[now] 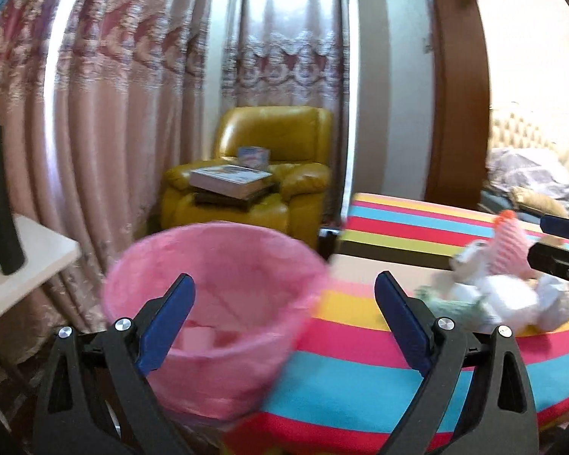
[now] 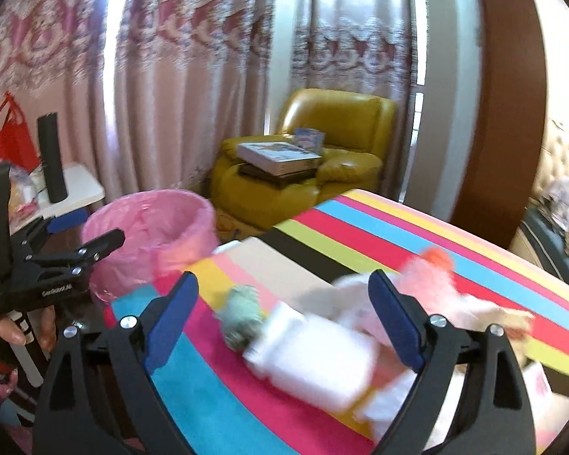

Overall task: Collect trash
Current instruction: 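Move both tools back over the table toward the remaining trash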

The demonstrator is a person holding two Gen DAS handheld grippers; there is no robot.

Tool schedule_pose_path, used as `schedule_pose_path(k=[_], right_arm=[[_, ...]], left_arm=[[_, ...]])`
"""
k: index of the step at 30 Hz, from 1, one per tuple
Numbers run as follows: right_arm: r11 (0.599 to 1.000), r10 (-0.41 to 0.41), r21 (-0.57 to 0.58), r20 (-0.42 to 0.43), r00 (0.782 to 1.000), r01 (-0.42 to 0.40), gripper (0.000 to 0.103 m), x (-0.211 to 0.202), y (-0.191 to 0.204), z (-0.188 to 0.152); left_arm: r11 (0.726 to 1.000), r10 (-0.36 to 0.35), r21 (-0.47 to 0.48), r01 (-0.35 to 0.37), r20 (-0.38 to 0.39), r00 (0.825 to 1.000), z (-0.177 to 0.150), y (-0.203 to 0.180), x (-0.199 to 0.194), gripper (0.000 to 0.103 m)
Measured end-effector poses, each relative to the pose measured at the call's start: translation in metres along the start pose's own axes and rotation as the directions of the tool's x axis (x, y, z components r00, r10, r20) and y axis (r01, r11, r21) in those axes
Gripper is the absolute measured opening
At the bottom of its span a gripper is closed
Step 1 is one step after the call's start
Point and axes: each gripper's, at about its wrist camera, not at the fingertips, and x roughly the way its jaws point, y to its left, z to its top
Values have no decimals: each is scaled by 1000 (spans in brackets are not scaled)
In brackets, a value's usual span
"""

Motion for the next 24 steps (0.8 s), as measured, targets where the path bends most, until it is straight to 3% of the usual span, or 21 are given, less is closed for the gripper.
schedule_pose_path(k=[6, 13, 21, 24], right_arm=[[991, -121, 64, 1, 993, 120, 89, -39, -50, -27], [943, -260, 209, -27, 965, 260, 89, -80, -115, -66], [890, -359, 265, -94, 929, 371, 89, -96, -149, -101], [860, -388, 301, -134, 912, 411, 89, -96, -164, -112]], left_arm=[[985, -156, 61, 161, -71, 985, -13, -63, 4, 89], [949, -269, 132, 286, -133, 954, -27, -120, 8, 89], [921, -311, 172, 348, -210, 927, -48, -152, 13, 89], [918, -307, 195, 347, -207, 929, -52, -158, 16, 89]])
